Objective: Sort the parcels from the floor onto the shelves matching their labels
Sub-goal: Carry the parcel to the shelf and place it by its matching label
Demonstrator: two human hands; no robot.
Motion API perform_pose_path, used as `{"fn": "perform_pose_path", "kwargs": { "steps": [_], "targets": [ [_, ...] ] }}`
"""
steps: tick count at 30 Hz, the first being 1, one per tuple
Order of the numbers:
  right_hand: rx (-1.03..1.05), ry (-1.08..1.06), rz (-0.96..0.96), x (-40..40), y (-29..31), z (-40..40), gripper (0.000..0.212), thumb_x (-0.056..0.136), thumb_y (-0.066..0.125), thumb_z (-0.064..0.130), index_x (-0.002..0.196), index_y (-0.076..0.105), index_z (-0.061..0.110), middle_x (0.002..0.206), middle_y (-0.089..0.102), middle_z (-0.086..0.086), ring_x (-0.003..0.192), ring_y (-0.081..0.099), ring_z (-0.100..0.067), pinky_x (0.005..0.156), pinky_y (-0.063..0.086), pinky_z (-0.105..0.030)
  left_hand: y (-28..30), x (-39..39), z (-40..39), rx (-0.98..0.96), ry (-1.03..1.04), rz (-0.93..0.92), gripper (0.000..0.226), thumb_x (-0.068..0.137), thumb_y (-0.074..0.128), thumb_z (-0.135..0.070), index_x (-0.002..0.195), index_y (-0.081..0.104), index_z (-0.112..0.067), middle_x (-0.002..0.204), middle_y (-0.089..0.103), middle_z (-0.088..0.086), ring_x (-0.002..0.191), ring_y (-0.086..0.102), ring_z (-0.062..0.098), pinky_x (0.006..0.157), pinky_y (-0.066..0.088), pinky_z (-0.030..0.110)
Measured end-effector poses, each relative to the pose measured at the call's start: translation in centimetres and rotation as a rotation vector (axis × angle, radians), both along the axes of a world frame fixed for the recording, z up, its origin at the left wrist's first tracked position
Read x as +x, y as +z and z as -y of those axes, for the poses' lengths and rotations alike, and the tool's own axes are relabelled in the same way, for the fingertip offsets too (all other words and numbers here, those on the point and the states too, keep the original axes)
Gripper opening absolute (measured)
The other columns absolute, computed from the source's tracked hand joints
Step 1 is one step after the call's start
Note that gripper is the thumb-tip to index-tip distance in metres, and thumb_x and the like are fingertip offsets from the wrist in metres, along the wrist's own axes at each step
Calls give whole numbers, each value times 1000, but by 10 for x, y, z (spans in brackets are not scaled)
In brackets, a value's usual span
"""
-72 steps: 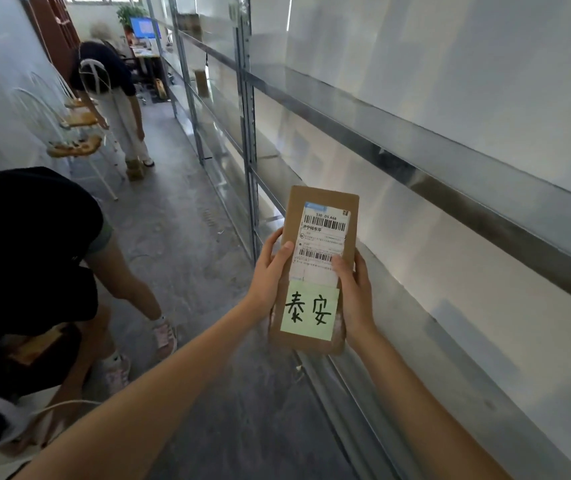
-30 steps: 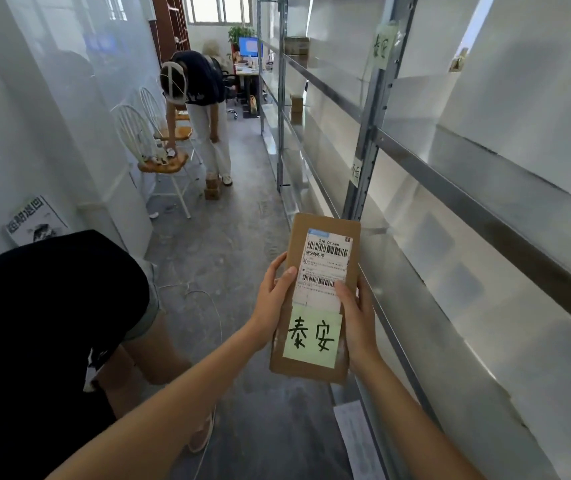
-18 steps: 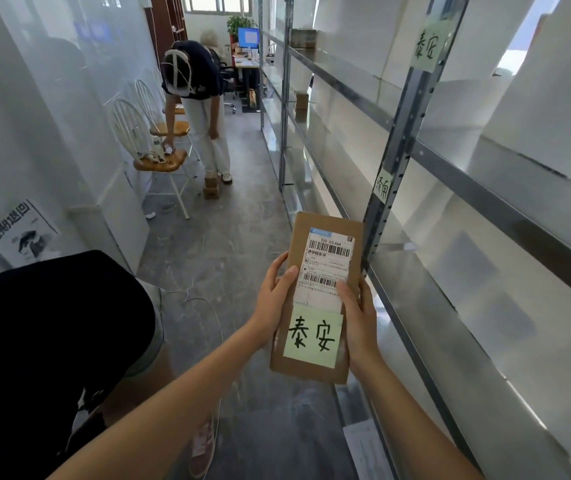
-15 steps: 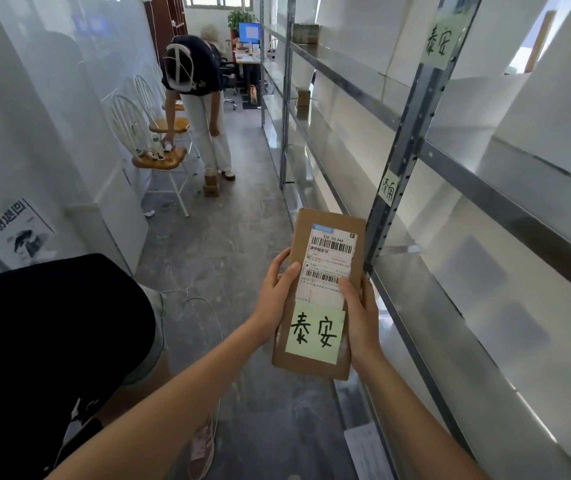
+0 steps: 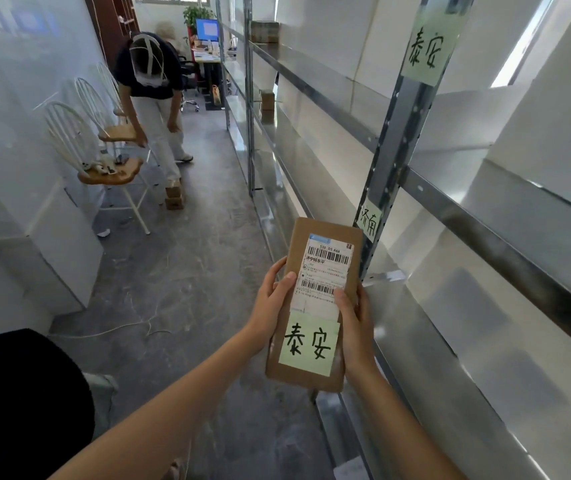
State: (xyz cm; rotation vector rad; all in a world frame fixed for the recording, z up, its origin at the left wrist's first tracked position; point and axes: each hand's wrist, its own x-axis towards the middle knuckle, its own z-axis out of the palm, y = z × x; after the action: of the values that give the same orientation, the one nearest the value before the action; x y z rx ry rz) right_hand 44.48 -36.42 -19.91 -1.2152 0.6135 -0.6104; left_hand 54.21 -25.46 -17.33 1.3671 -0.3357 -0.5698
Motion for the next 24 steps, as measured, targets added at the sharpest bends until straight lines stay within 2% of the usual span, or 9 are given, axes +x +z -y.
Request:
{"fn": "perform_pose_path", "kwargs": {
  "steps": [3, 6, 8, 11, 15, 18, 21, 24],
  "targets": [
    [-2, -30, 6, 2, -2, 11, 46, 98, 67, 29, 141, 53, 25, 122, 74, -6, 101, 76, -19, 73, 62, -28, -5, 10, 16, 18, -46, 13, 45, 102, 50, -24, 146, 40, -17, 96, 76, -3, 81, 74, 11, 68, 59, 24],
    [18, -83, 8, 3, -7, 18, 46, 99, 63, 22, 143, 51, 24, 118, 75, -6, 94, 77, -16, 67, 61, -24, -8, 16, 26, 23, -103, 0, 37, 102, 50, -24, 138, 44, -26, 92, 76, -3, 76, 74, 10, 64, 59, 22],
    [28, -112, -15, 4, -10, 19, 49, 99, 64, 23, 146, 49, 23, 119, 75, -6, 94, 77, -16, 68, 62, -25, -11, 19, 31, 22, -141, -18, 33, 102, 50, -22, 132, 44, -32, 86, 78, -6, 74, 74, 10, 62, 58, 22],
    [43, -166, -42, 6, -16, 16, 46, 98, 65, 24, 142, 52, 25, 115, 76, -8, 91, 78, -19, 67, 63, -29, -19, 26, 35, 39, -186, -43, 34, 101, 51, -20, 134, 45, -28, 84, 78, -4, 73, 75, 12, 62, 59, 23],
    [40, -255, -79, 6, -17, 8, 57, 84, 74, 43, 136, 55, 29, 110, 78, -6, 91, 79, -24, 76, 63, -43, -25, 34, 40, 37, -298, -62, 37, 101, 51, -20, 137, 44, -25, 91, 79, 0, 77, 75, 16, 63, 59, 25],
    [34, -349, -102, -1, -18, 2, 48, 92, 70, 35, 137, 53, 29, 108, 78, -6, 87, 79, -23, 71, 62, -40, -24, 34, 44, 49, -399, -64, 36, 101, 51, -23, 136, 43, -29, 93, 79, -2, 79, 76, 16, 65, 59, 25],
    [25, -451, -119, -12, -20, -6, 44, 97, 65, 28, 139, 53, 26, 111, 77, -7, 83, 79, -20, 67, 62, -36, -25, 29, 47, 72, -481, -77, 46, 97, 59, -38, 139, 40, -33, 105, 76, 10, 88, 75, 29, 73, 62, 38],
    [29, -533, -133, -21, -19, -20, 46, 96, 66, 30, 141, 53, 27, 111, 77, -7, 83, 79, -22, 70, 62, -41, -29, 23, 46, 75, -561, -92, 54, 92, 63, -44, 140, 39, -35, 112, 73, 16, 96, 72, 39, 84, 59, 52]
  ]
}}
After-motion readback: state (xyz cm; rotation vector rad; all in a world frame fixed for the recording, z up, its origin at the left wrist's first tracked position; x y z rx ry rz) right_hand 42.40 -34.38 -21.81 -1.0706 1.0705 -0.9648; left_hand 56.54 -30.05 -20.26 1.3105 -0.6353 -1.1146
